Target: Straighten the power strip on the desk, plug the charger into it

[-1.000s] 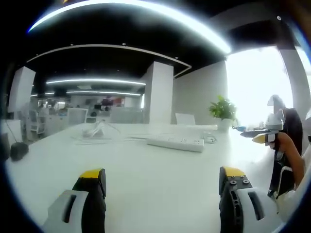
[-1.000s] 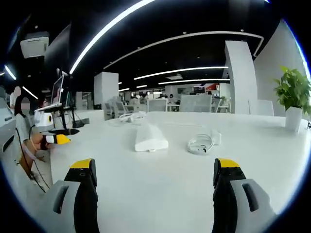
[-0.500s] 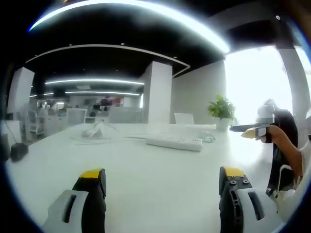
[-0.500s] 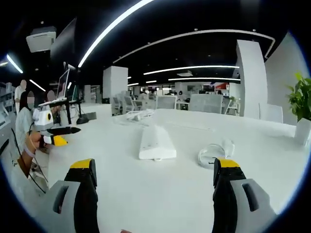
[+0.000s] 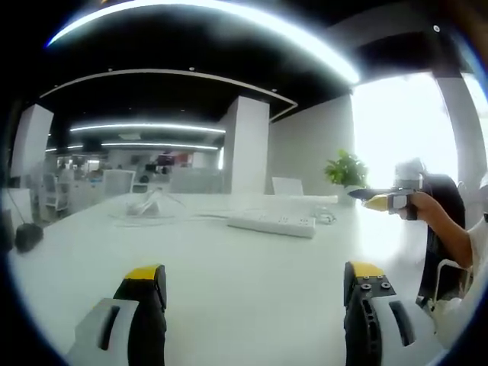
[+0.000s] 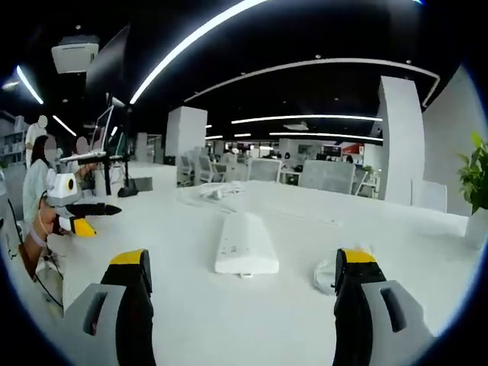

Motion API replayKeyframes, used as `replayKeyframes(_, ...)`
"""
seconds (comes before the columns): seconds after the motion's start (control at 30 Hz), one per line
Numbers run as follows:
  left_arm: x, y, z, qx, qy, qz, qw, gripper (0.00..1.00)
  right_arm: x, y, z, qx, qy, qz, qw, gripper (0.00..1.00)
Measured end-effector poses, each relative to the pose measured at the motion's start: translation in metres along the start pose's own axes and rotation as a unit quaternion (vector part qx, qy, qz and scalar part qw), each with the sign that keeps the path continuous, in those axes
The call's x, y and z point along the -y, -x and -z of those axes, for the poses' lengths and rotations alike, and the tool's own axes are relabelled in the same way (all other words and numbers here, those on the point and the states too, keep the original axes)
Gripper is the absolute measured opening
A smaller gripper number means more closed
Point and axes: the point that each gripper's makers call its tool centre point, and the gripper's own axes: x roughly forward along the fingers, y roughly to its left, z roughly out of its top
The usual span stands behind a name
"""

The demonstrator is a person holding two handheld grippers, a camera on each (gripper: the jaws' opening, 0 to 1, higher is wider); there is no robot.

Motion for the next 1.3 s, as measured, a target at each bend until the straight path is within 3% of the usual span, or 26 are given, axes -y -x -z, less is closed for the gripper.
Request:
replayKeyframes(0.5, 0.001, -0.002, 0.002, -0.001, 0.003, 0.003, 1.0, 0.99, -0.002, -0.027, -0.006, -0.026, 0.001, -0.016, 0.9995, 1.0)
replayKeyframes(0.87, 0.0, 0.0, 0.002, -0.001, 0.003, 0.001, 1.0, 0.99, -0.011, -0.047, 0.01, -0.083, -0.008, -0.035, 0.9959, 1.0)
replayKeyframes(1.3, 0.002, 0.0, 0.003, -0.002, 0.003, 0.005, 1.0, 0.99, -0.011, -0.067, 0.006, -0.09, -0.016, -0.033, 0.9953, 1.0)
